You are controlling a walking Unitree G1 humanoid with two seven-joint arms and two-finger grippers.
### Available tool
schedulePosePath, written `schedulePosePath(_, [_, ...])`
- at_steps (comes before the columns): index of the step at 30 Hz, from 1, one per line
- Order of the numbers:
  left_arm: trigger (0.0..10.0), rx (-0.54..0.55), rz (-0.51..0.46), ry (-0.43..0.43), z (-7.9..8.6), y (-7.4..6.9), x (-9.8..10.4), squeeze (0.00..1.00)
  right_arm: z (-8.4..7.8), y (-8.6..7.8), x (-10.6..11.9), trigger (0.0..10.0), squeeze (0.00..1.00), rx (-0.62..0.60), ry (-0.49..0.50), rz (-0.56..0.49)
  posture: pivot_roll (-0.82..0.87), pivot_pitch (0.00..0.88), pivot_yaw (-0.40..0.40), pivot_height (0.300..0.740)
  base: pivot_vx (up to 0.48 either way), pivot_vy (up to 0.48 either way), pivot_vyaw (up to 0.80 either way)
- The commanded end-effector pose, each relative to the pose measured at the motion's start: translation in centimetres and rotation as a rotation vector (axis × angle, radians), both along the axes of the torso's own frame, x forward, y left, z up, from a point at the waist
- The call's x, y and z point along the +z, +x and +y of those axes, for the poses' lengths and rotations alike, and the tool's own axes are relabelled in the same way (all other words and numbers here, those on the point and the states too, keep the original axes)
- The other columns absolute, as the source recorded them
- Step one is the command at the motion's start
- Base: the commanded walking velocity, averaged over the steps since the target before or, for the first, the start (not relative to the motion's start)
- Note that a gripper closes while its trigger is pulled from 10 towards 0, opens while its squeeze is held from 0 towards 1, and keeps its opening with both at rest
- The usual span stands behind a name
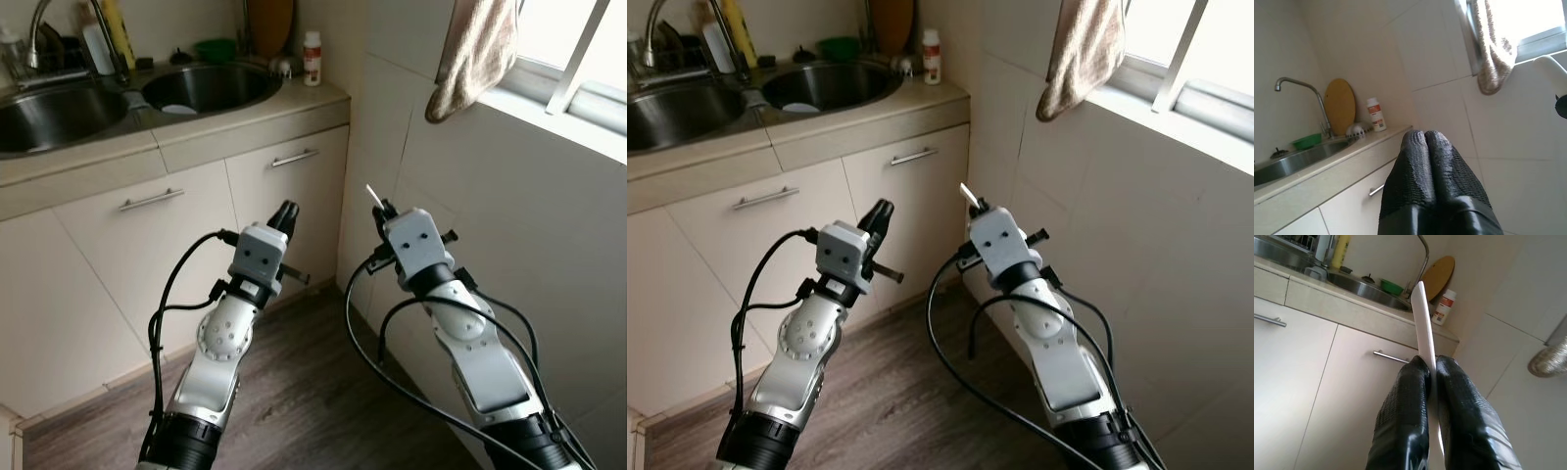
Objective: Kitchen organization
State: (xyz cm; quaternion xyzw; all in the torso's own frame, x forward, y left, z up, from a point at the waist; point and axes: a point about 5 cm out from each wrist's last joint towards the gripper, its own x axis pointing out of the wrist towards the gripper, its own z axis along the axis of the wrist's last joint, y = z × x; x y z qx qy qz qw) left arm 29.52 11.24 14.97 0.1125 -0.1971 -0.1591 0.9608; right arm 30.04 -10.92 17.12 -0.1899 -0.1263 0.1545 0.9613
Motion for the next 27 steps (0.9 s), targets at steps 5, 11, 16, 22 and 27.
schedulePosePath(5, [10.0, -0.014, -0.013, -0.002, -0.29, 0.11, 0.42, 0.00, -0.29, 0.32, 0.14, 10.0, 0.00, -0.001, 0.008, 0.009, -0.08, 0.000, -0.026, 0.740, 0.277, 0.000, 0.00])
schedulePosePath(11, [10.0, -0.014, -0.012, -0.002, -0.31, 0.13, 0.43, 0.00, -0.21, 0.35, 0.15, 10.0, 0.00, 0.007, 0.002, 0.010, -0.08, 0.000, -0.027, 0.740, 0.292, 0.000, 0.00])
schedulePosePath(16, [10.0, -0.015, -0.011, -0.002, -0.32, 0.13, 0.43, 0.00, 0.05, 0.37, 0.29, 10.0, 0.00, 0.022, -0.018, 0.000, -0.08, 0.000, -0.027, 0.740, 0.299, 0.000, 0.16])
schedulePosePath(22, [10.0, -0.016, -0.011, -0.001, -0.33, 0.12, 0.42, 0.00, 0.22, 0.46, 0.46, 10.0, 0.00, 0.030, -0.018, -0.007, -0.08, 0.000, -0.027, 0.740, 0.308, 0.000, 0.80])
schedulePosePath(27, [10.0, -0.016, -0.012, -0.002, -0.36, 0.13, 0.45, 0.00, 0.20, 0.49, 0.55, 10.0, 0.00, 0.036, -0.012, -0.010, -0.08, 0.000, -0.026, 0.740, 0.319, 0.000, 0.25])
